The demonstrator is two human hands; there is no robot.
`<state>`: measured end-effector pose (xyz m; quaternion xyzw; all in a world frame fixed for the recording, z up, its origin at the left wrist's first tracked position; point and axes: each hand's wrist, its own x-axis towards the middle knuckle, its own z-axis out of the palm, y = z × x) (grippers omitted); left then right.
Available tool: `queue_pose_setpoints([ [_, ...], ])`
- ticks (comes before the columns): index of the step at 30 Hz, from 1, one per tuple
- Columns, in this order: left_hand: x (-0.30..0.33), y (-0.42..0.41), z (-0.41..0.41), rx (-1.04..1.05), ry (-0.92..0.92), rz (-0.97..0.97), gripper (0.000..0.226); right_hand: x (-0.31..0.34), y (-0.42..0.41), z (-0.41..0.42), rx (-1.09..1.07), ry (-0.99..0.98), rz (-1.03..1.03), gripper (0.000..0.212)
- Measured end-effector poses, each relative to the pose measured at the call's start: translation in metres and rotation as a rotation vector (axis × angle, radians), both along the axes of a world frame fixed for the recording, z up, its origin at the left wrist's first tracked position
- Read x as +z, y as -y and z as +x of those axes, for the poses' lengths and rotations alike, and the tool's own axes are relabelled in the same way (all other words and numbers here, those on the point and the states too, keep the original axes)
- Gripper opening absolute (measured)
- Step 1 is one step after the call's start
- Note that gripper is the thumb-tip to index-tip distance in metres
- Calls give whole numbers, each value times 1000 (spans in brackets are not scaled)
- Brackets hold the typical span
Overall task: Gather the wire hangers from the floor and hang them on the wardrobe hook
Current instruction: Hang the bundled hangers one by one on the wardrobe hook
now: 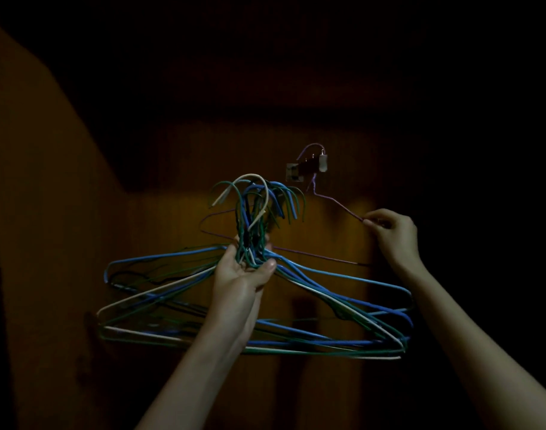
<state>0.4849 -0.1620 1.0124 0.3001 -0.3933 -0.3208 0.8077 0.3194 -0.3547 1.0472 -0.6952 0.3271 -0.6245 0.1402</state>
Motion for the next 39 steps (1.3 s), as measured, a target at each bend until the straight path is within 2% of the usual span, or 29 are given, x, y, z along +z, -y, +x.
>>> queue_pose_setpoints([
  [11, 12, 15, 7, 36, -55, -61, 40, 6, 95, 50, 29, -21, 136, 7],
  [17, 6, 19, 14, 56, -49, -38, 66, 0, 120, 60, -20, -117, 182, 9],
  [20, 2, 18, 16, 75, -26, -18, 66, -5, 124, 62, -26, -169, 258, 10],
  [25, -2, 13, 12, 81, -26, 11, 67, -7, 112, 58, -43, -225, 213, 17],
  [29, -6, 8, 13, 70, -53, 26, 73, -5, 84, 47, 40, -248, 114, 22],
  [34, -12, 0, 9, 64, -23, 26, 66, 1, 29, 31, 49, -304, -11, 23],
  [39, -22, -5, 9, 44, -39, 61, 70, -3, -30, 18, 241, -338, 11, 13],
])
